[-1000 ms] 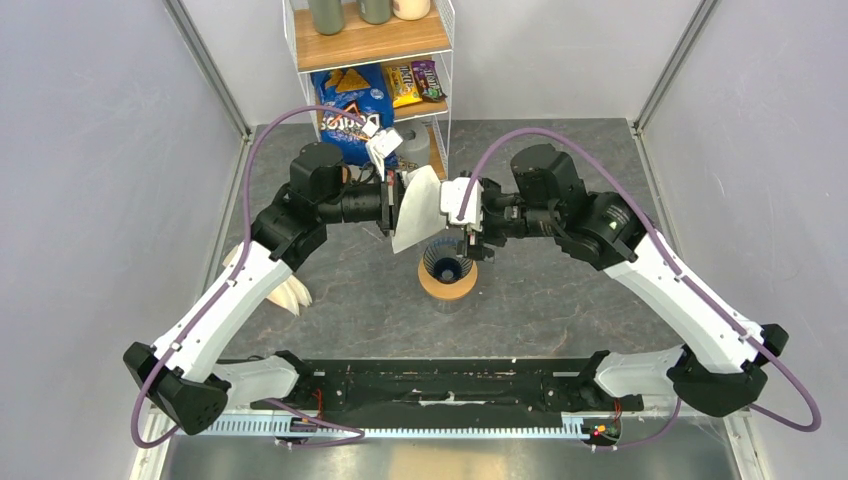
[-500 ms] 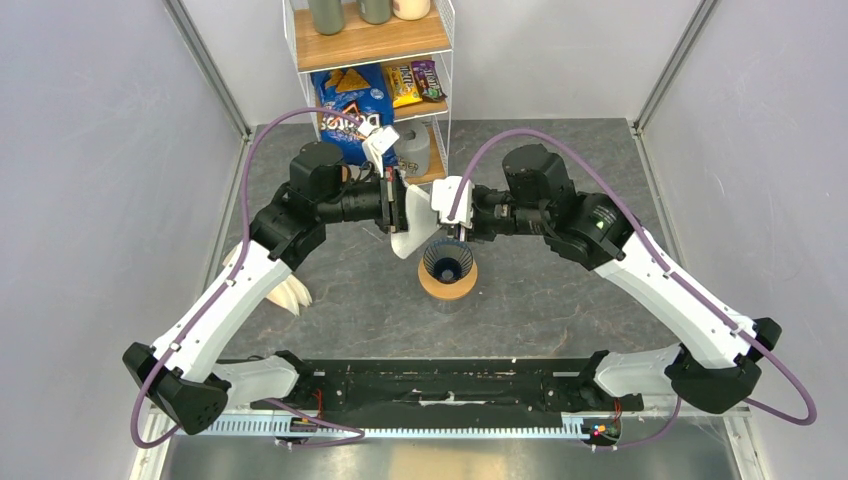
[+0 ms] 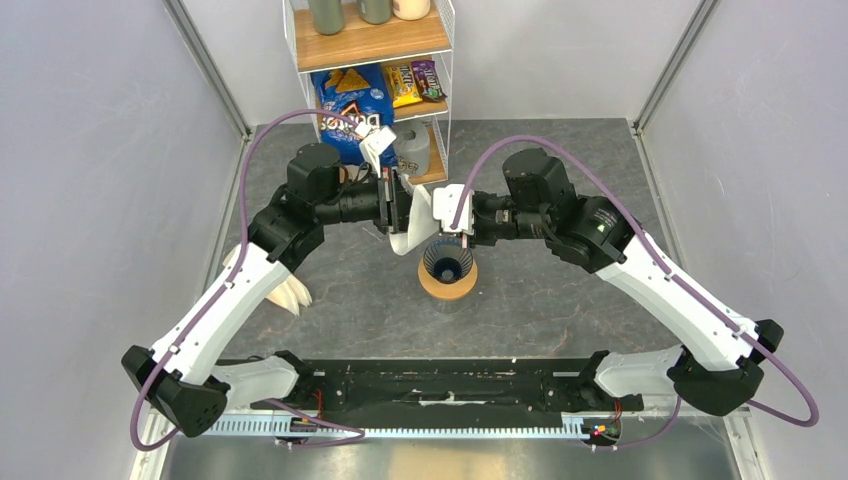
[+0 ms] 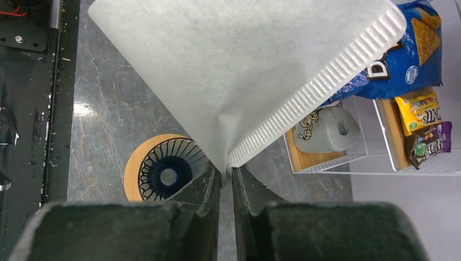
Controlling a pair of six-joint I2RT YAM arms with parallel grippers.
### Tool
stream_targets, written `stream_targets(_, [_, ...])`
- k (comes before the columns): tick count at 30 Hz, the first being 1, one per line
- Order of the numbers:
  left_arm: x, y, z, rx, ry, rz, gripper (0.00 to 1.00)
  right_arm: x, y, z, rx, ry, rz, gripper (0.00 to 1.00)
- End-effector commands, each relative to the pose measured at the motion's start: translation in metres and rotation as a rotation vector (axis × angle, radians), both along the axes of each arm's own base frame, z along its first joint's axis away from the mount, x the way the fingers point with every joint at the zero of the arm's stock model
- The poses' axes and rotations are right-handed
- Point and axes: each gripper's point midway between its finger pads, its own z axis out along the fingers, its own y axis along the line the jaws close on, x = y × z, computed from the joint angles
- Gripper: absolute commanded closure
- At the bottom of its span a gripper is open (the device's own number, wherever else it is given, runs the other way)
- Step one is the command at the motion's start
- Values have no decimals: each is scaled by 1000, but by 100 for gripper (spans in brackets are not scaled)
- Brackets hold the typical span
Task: Place the coffee filter in the dripper
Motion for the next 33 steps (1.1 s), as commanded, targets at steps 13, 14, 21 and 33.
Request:
stream_targets(13, [-29, 19, 11, 21, -203, -84, 76, -15, -7, 10, 33, 34, 22, 95])
stream_targets(14, [-31, 19, 12, 22, -212, -90, 76, -16, -6, 11, 38, 42, 26, 95])
stream_targets(21, [-39, 25, 16, 29, -296, -127, 69, -39, -6, 11, 37, 118, 123, 100])
stream_targets(33, [-55, 30, 22, 52, -582, -288, 30, -67, -4, 8, 16, 254, 230, 99])
